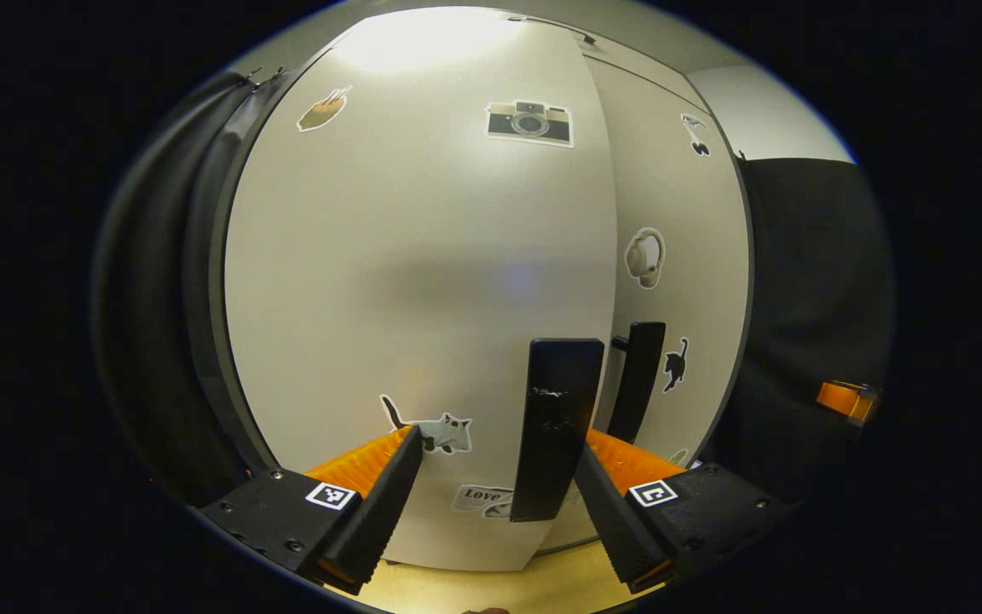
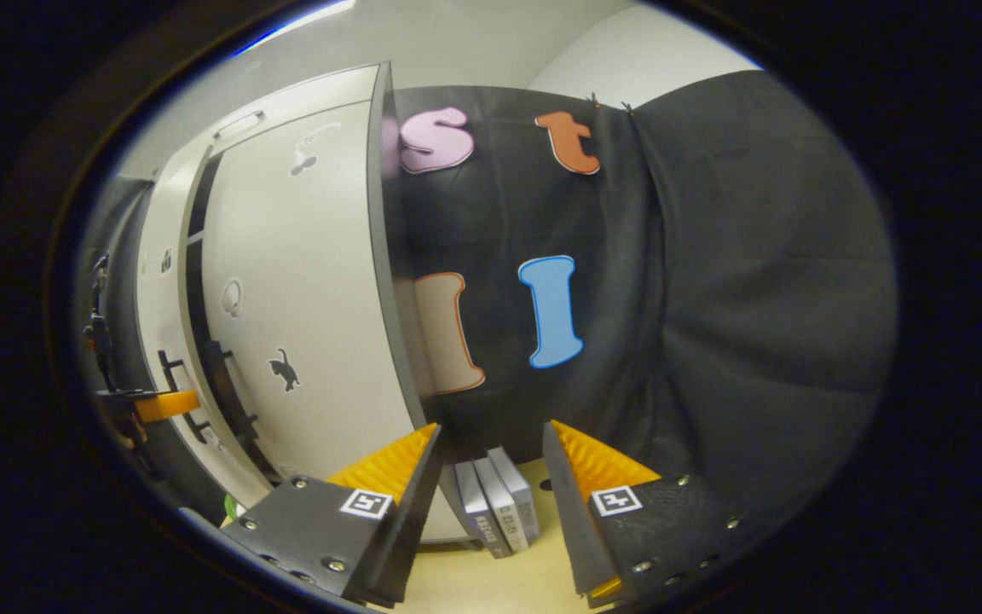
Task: Grab one shoe with the right hand and put it into the shoe cabinet, grab the other shoe with the left hand and put it into the shoe cabinet; then close the right door with the right hand and the left door with the left hand.
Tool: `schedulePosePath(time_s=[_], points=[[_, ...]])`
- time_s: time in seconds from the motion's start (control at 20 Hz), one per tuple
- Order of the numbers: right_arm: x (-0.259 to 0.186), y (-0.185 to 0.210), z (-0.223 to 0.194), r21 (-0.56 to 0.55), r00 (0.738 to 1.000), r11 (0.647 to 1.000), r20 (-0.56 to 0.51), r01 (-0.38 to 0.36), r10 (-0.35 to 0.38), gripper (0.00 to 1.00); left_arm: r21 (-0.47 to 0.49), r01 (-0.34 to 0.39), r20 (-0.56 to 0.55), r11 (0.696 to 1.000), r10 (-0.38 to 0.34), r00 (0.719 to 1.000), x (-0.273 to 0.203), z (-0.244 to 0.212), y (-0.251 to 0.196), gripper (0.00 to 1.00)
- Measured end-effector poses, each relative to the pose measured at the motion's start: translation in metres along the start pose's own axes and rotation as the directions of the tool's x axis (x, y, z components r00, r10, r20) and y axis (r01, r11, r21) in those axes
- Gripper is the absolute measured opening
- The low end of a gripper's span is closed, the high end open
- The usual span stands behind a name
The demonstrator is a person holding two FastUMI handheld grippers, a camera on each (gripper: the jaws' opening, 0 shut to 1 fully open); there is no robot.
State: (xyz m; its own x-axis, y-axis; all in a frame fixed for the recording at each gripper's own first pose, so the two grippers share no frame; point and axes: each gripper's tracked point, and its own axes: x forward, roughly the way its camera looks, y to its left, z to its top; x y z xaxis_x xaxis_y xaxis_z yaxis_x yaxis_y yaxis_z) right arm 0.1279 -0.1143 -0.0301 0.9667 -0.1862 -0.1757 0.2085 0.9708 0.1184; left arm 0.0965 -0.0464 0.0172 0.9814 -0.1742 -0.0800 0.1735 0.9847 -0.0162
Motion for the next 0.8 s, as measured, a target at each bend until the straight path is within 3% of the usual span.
schedulePosePath(time_s=[0.8], points=[[-0.0011,-0.0081,0.0026,0.014,1.0,1.0,0.01,0.018,-0.018,0.7,0.003,-0.047,0.001,0.999,0.047,0.999,-0.0014,-0.0002,-0.0049,1.0]])
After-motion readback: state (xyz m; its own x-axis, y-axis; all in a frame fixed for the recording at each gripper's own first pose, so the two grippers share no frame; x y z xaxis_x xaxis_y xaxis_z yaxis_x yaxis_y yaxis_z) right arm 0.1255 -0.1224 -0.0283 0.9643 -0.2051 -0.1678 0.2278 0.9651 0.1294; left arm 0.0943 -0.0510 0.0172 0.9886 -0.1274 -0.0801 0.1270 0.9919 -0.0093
